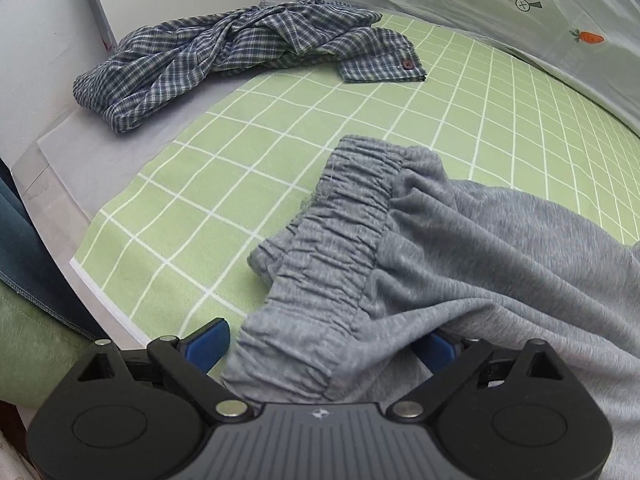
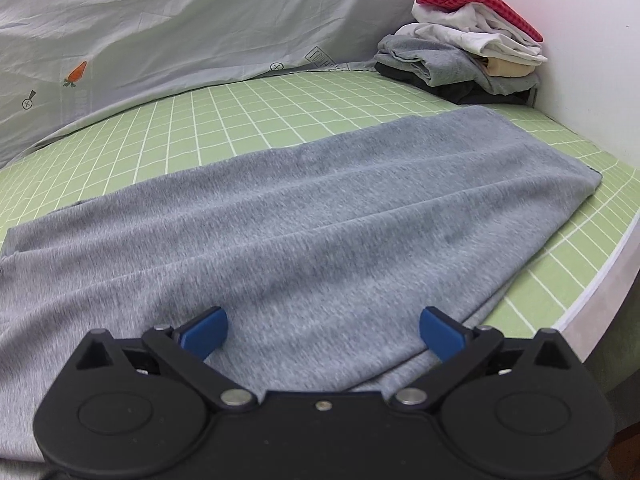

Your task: Fold clothes

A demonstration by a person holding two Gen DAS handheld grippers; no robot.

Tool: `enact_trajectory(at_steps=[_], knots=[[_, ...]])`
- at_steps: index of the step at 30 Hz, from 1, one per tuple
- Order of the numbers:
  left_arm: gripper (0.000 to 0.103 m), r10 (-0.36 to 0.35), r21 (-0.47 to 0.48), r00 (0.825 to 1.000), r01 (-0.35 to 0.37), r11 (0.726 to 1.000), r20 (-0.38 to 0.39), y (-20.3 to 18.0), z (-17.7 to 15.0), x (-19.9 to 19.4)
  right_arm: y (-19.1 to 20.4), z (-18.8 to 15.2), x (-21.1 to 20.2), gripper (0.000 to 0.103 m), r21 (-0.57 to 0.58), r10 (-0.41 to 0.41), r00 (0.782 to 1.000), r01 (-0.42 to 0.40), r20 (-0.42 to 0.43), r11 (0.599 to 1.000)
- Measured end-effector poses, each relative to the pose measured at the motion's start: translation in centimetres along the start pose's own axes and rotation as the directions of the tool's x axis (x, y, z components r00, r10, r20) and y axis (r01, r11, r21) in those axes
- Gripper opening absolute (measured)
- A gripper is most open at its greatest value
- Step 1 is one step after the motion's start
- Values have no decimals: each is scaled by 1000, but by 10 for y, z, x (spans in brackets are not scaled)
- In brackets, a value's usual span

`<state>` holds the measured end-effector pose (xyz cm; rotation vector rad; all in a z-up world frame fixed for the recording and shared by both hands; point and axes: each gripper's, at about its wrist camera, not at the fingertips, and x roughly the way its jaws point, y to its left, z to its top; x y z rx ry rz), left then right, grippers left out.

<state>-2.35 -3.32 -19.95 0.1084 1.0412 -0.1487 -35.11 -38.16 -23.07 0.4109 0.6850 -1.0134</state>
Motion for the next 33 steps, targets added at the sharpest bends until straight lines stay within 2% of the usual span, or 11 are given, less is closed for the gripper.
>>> enact_trajectory(at_steps=[13,18,24,33], knots=[[97,-28,23,998,26,999,61,-19,47,30,45,28,39,103,8,-2,998,1,63,1000],[97,-10,10,999,10,1000,47,-31,67,40,48,38,47,103,-19,13,999,-12,36,1000],[97,31,15,999,-31,999,19,-19,52,29,36,27,29,103,-40,61,998,-62,-16,997],[97,86,46,996,-85,995,-5,5,31,10,24,-6,-17,103,-94,89,990,-99,-110,991]])
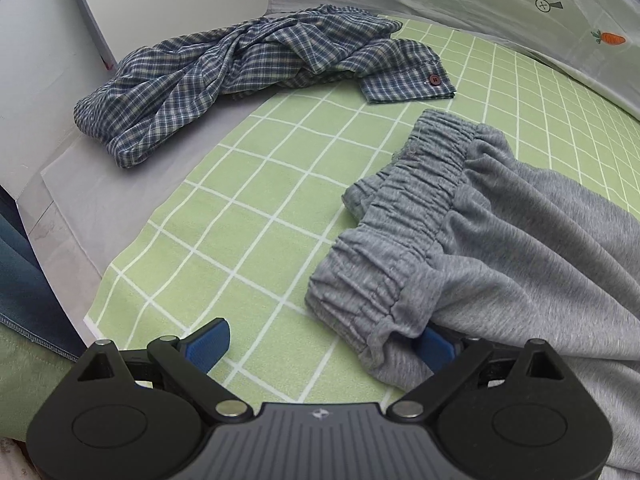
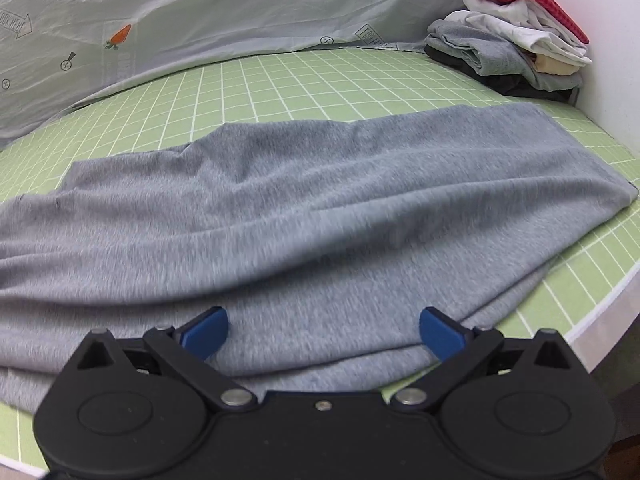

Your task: Fold clothes

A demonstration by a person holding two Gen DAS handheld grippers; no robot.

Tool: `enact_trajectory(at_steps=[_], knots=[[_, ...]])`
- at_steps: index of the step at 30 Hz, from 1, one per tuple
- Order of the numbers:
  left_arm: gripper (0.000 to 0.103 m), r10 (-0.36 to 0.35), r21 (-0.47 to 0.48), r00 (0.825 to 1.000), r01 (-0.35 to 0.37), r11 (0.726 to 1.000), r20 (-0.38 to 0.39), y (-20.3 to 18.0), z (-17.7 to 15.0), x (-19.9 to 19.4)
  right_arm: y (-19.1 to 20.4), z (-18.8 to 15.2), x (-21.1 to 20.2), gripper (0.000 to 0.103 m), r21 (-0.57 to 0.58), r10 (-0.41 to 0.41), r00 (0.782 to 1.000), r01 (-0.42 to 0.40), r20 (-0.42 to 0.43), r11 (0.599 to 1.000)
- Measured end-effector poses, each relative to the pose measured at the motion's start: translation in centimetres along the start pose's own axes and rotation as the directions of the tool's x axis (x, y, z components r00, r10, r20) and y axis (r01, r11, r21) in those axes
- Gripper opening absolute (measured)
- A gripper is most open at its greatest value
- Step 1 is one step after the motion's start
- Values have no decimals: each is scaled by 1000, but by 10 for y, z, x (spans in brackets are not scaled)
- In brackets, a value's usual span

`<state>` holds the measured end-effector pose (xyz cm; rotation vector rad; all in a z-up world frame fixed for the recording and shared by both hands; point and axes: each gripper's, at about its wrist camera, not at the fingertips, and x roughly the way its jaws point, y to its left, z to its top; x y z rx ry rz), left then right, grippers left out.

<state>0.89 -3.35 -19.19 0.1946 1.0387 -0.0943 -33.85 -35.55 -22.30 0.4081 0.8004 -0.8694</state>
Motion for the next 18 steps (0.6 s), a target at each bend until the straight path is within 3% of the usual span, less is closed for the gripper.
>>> enact_trajectory(at_steps=[4,8,10,14,15,17,18], knots=[[97,26,15,1000,-26,1000,-1,2,-4,-4,-2,1,-6,100,9,2,999,-2,-52,1000],[97,26,3,1000,-26,1000,-9,9,-8,-4,2,1,-17,78,-32,6,1000,-6,-2,999],[97,21,-7,1000,-21,1000,-11,11,-9,-5,5,1,-16,70,-25,46,999,-47,-20,999],[97,24,-2,1000,-24,1000,-9,12,-12,-6,11,0,-14,61,-14,38,999,-38,-21,999],[97,25,-1,1000,-25,1000,-8,12,-12,-7,10,0,-16,44,-15,45,999,-45,-6,999],[97,24,-5,1000,-24,1000,-7,14,-13,-7,10,0,-18,0,-22,45,999,-45,2,999],[97,23,-6,1000,-23,1000,-6,14,-14,-7,7,-1,-21,0,-14,50,999,-50,2,999]])
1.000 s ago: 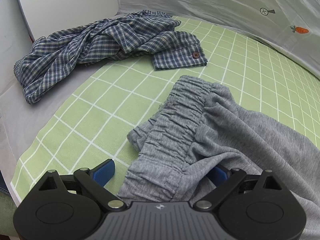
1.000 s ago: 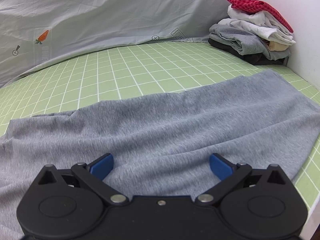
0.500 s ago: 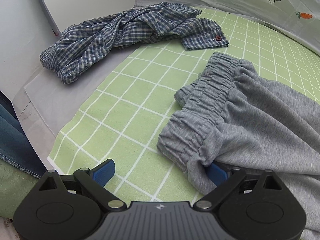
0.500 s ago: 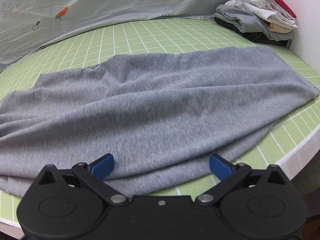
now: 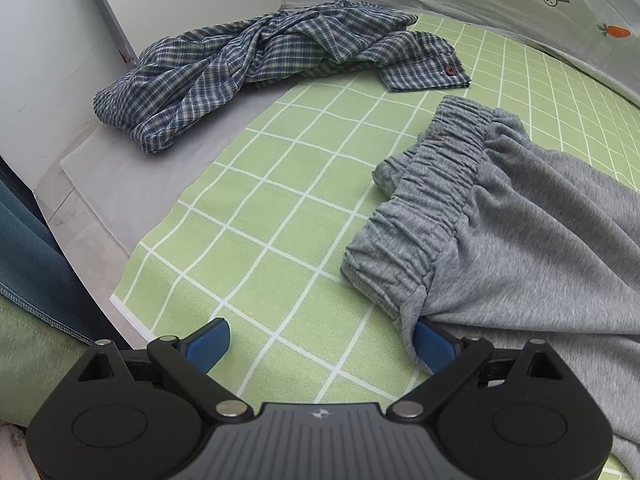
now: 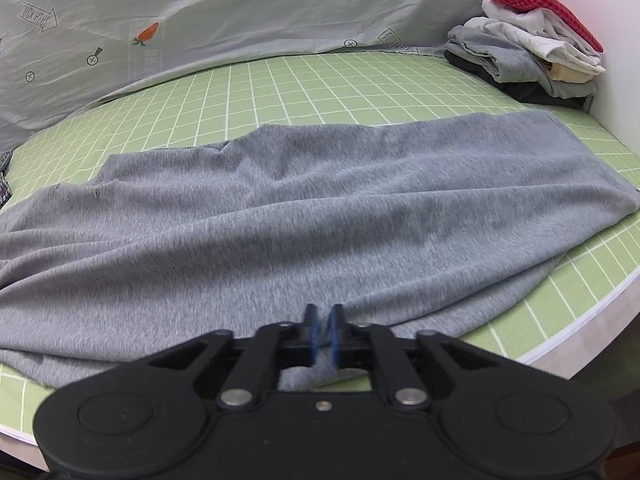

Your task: Fold clothes

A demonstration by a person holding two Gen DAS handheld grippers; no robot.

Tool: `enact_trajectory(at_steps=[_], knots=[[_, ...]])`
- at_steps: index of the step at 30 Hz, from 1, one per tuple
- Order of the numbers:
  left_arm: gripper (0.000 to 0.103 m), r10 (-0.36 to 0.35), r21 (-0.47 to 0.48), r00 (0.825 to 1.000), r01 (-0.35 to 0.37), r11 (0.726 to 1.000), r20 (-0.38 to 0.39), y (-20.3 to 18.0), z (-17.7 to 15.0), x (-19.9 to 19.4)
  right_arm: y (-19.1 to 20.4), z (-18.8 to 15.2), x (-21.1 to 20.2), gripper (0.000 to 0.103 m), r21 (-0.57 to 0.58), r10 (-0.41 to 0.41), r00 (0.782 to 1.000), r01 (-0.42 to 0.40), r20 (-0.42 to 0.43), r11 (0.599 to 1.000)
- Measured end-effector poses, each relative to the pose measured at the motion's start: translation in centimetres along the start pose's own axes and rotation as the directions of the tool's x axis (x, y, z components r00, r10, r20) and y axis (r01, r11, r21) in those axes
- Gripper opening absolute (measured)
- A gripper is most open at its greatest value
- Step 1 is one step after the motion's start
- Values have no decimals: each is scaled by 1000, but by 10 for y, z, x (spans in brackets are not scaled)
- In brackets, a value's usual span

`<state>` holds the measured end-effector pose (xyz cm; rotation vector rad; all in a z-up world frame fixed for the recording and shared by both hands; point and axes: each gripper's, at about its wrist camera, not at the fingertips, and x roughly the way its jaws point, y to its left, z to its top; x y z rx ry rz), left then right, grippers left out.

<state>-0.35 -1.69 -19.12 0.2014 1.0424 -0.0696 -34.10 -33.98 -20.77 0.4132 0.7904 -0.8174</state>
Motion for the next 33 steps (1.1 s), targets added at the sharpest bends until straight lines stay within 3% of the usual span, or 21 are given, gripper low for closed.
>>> enact_trajectory(at_steps=[5,11,12,13,15,18,23,24,25,26,33], knots=[[97,1,-2,1000,-1,1000,2,4,-1,1,-11,-2,-31,0,32,-10,998,8,56,999],[97,-12,-29,1000,12,1000,2,7,-2,1,-19,-5,-23,1,114,34,999,-35,12,993],[97,-10,-26,1000,10,1000,3,7,-2,1,-18,-4,-21,8,122,44,999,-46,19,991],[97,-9,-23,1000,9,1000,5,7,-2,1,-16,-3,-18,27,123,39,999,-41,21,992],[97,-9,-26,1000,9,1000,8,7,-3,1,-13,-1,-14,46,128,30,999,-32,19,991],[97,-11,-28,1000,11,1000,10,7,-4,1,-13,0,-5,46,175,47,999,-45,-11,984],[97,-12,-23,1000,13,1000,15,6,-4,1,-8,2,2,54,196,8,999,-1,-34,981],[97,-13,-24,1000,13,1000,16,7,-4,1,-8,2,2,48,206,12,999,-6,-32,979],[97,-14,-25,1000,14,1000,16,7,-4,1,-8,3,2,18,199,20,999,-14,-28,980],[97,-16,-26,1000,16,1000,16,7,-4,1,-8,3,3,0,188,18,999,-11,-33,982],[98,-27,-31,1000,28,999,9,10,-2,3,-11,2,-38,0,168,-4,999,-3,40,986]])
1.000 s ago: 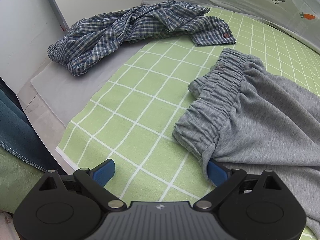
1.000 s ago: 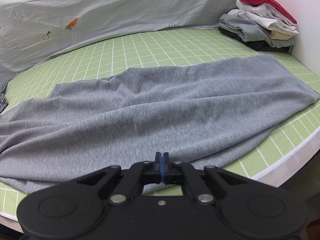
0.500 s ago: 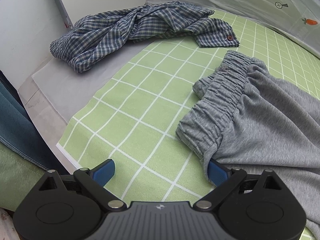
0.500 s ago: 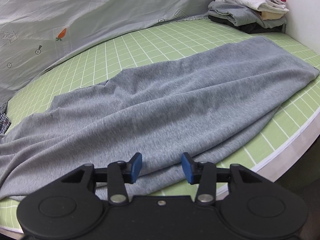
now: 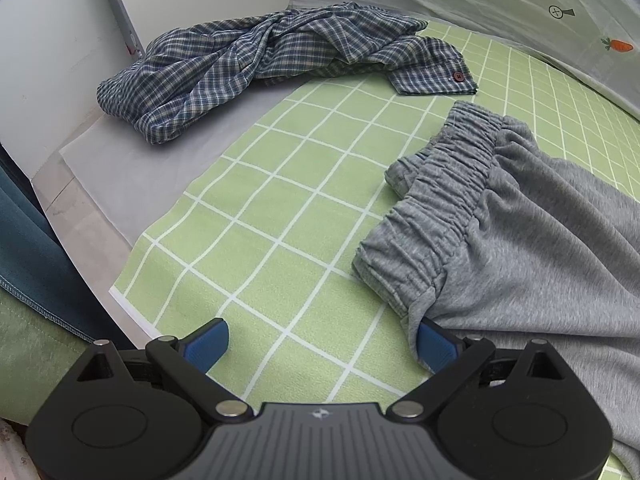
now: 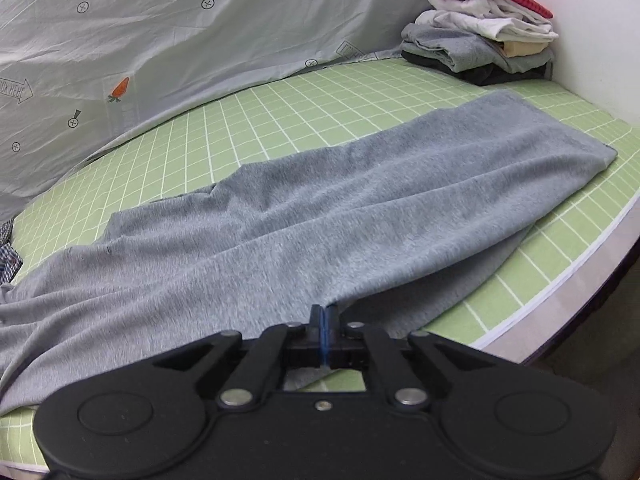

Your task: Fold clothes

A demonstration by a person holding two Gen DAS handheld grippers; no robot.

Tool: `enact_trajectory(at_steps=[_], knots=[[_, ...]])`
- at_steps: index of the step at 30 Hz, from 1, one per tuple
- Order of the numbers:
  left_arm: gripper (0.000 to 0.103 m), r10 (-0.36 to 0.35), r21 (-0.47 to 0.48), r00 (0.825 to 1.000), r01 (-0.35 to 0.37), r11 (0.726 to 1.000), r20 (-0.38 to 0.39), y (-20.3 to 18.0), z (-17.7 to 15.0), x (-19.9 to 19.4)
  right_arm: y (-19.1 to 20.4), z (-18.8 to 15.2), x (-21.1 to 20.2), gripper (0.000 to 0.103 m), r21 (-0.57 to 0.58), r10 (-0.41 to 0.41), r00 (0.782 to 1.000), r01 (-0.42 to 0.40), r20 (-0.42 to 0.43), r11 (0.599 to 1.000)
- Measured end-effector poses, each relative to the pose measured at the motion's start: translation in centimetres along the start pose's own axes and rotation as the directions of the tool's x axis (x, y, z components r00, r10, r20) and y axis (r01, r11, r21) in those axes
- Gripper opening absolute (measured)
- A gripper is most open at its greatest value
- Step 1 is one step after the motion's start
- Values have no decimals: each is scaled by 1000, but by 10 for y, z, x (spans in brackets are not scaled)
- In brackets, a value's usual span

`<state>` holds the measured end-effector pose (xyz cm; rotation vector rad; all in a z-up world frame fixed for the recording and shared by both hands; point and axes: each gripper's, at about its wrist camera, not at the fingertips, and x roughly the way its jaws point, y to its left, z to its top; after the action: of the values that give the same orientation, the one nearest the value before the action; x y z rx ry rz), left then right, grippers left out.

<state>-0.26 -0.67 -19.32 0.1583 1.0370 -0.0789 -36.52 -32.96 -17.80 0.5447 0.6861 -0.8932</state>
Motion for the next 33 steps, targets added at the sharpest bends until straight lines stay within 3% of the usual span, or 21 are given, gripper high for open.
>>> enact_trajectory(at_steps=[6,8,9,12,13,16,23,28,33], knots=[[98,-8,-16,1000,8,1000,-19,3,3,0,-3,-12,19,1,-4,-39,993,39,-111,999],[98,-17,-19,1000,17,1000,-26,4,4,-1,1,-11,17,8,-25,-57,992,54,-110,998],[97,-26,-19,999,25,999,-23,4,4,-2,3,-9,15,15,-34,-67,993,64,-96,997],[97,-98,-14,995,98,995,24,4,8,-14,14,-1,5,77,-85,-99,995,98,-5,992],[97,-124,-11,991,124,992,41,4,9,-18,19,2,2,87,-113,-108,994,111,35,987],[97,-173,-4,982,174,985,74,1,17,-22,33,8,7,102,-204,-86,992,103,90,973],[97,-228,19,971,227,974,68,-13,31,-4,51,20,51,103,-294,-18,999,29,37,955],[97,-273,20,959,272,962,75,-19,43,9,49,19,68,103,-298,-55,998,60,23,953],[96,-298,-39,952,301,953,69,-21,48,21,42,14,73,103,-292,-76,997,75,10,953]])
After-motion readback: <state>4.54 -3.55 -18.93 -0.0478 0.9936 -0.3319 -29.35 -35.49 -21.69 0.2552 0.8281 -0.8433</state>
